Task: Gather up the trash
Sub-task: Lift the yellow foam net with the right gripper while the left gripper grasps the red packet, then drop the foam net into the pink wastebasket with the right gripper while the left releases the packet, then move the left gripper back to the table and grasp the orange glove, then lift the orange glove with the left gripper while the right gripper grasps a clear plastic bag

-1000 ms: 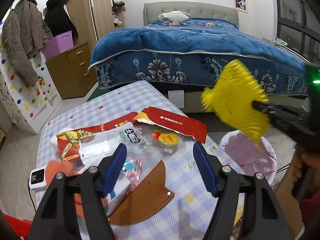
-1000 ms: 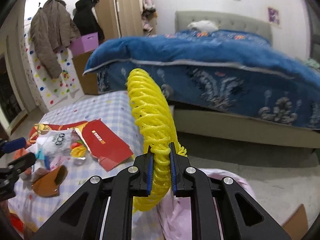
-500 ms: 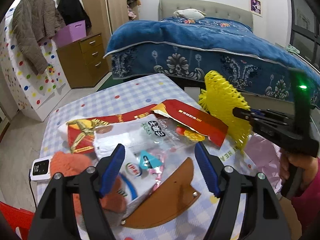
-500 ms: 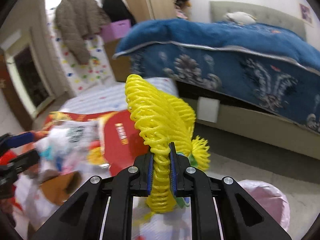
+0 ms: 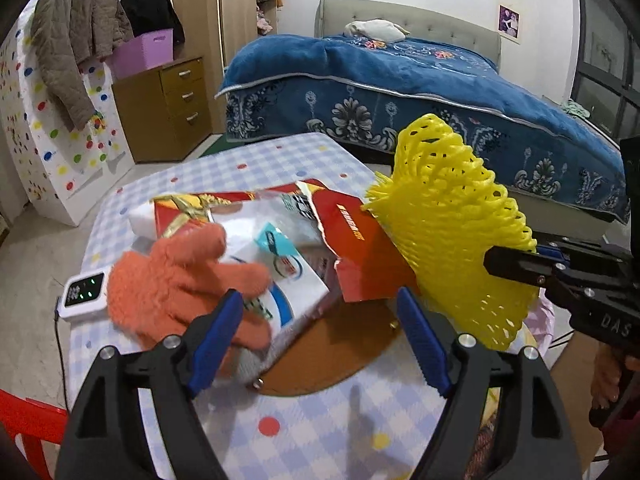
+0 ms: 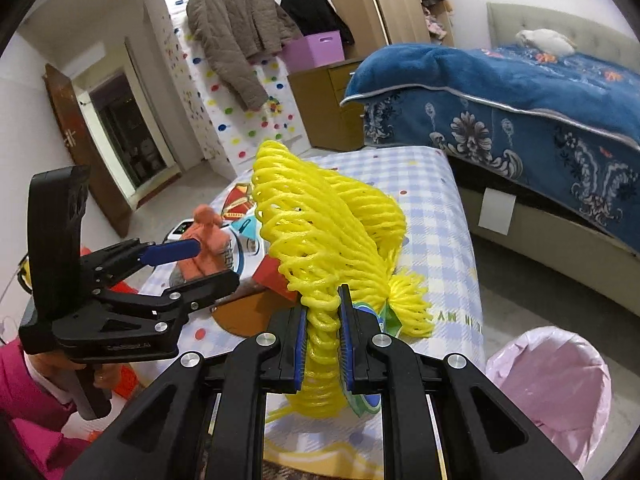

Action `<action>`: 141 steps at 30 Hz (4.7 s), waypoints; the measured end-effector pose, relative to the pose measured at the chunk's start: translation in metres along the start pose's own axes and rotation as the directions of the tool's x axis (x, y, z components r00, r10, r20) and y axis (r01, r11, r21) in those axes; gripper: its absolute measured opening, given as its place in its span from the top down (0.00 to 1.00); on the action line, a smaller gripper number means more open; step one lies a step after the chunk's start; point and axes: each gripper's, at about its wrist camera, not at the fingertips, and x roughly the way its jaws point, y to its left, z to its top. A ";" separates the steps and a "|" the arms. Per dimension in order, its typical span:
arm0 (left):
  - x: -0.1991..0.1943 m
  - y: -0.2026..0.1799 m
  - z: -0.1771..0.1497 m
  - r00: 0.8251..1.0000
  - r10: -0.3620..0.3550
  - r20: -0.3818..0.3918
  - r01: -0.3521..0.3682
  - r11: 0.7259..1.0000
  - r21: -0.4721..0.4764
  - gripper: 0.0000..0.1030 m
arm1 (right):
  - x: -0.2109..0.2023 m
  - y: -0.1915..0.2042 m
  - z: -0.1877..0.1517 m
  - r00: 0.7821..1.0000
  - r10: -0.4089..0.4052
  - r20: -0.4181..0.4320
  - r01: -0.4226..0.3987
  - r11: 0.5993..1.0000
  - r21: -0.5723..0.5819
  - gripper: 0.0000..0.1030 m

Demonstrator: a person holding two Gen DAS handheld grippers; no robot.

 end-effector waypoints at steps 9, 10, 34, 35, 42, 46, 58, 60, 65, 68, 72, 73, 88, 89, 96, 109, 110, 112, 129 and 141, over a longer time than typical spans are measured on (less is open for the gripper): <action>0.032 -0.008 0.018 0.991 -0.125 -0.051 0.122 0.991 -0.054 0.54 | 0.000 -0.015 0.000 1.000 0.004 0.017 -0.005 0.997 0.079 0.86; 0.036 -0.009 0.019 0.991 -0.120 -0.057 0.117 0.992 -0.054 0.54 | 0.001 -0.014 0.000 1.000 0.005 0.018 -0.007 0.997 0.081 0.86; 0.022 -0.036 0.031 0.987 -0.157 -0.040 0.157 0.987 -0.023 1.00 | -0.030 -0.017 -0.007 0.995 -0.062 0.077 0.051 0.990 0.134 0.86; 0.015 -0.039 0.032 0.988 -0.152 -0.024 0.152 0.988 -0.011 1.00 | -0.036 -0.019 -0.007 0.992 -0.090 0.087 0.078 0.987 0.142 0.86; -0.013 -0.080 0.039 0.981 -0.192 0.038 0.188 0.979 0.078 1.00 | -0.088 -0.047 -0.022 0.937 -0.325 0.125 0.290 0.928 0.236 0.86; -0.007 -0.116 0.039 0.964 -0.265 0.021 0.260 0.957 0.132 1.00 | -0.116 -0.069 -0.040 0.887 -0.447 0.111 0.403 0.870 0.285 0.86; 0.058 -0.218 0.020 0.922 -0.357 -0.149 0.384 0.887 0.257 1.00 | -0.123 -0.144 -0.099 0.803 -0.587 -0.099 0.571 0.712 0.407 0.84; 0.068 -0.228 0.019 0.918 -0.357 -0.170 0.392 0.879 0.270 1.00 | -0.118 -0.153 -0.104 0.798 -0.589 -0.130 0.583 0.699 0.415 0.84; 0.088 -0.245 0.020 0.917 -0.346 -0.200 0.392 0.875 0.284 0.98 | -0.108 -0.172 -0.112 0.799 -0.578 -0.166 0.586 0.685 0.433 0.81; 0.094 -0.244 0.024 0.921 -0.335 -0.198 0.380 0.883 0.276 0.66 | -0.101 -0.177 -0.113 0.798 -0.577 -0.174 0.589 0.683 0.433 0.64; 0.093 -0.234 0.029 0.929 -0.326 -0.174 0.363 0.894 0.262 0.56 | -0.100 -0.181 -0.111 0.792 -0.585 -0.173 0.595 0.677 0.433 0.57; 0.091 -0.230 0.029 0.933 -0.318 -0.170 0.354 0.899 0.258 0.56 | -0.101 -0.181 -0.110 0.792 -0.586 -0.170 0.593 0.676 0.437 0.57; 0.022 -0.142 0.012 0.970 -0.236 -0.055 0.242 0.955 0.171 0.56 | -0.120 -0.115 -0.073 0.815 -0.579 -0.034 0.543 0.742 0.393 0.57; 0.016 -0.133 0.010 0.972 -0.230 -0.043 0.234 0.959 0.157 0.56 | -0.118 -0.110 -0.070 0.821 -0.570 -0.035 0.537 0.748 0.391 0.57; -0.016 -0.059 -0.010 0.992 -0.127 0.005 0.127 0.991 0.044 0.53 | -0.082 -0.053 -0.043 0.872 -0.488 -0.026 0.480 0.846 0.233 0.54; -0.041 0.093 -0.028 0.993 0.114 0.026 -0.104 0.961 -0.256 0.27 | -0.001 0.030 0.006 0.936 -0.352 -0.024 0.352 0.936 0.004 0.29; -0.038 0.099 -0.026 0.994 0.111 0.022 -0.101 0.959 -0.264 0.27 | 0.004 0.033 0.009 0.936 -0.352 -0.025 0.352 0.936 -0.008 0.29; -0.032 0.105 -0.023 0.994 0.106 0.019 -0.098 0.961 -0.258 0.27 | 0.011 0.036 0.013 0.936 -0.351 -0.029 0.350 0.936 -0.023 0.29; 0.008 0.111 -0.009 0.999 -0.029 -0.018 0.025 0.978 -0.207 0.86 | 0.027 0.033 0.013 0.936 -0.347 -0.060 0.345 0.938 -0.046 0.29; -0.078 0.112 0.012 0.985 0.098 0.141 -0.065 0.973 -0.220 0.89 | 0.026 0.042 0.014 0.949 -0.311 -0.043 0.307 0.948 -0.078 0.26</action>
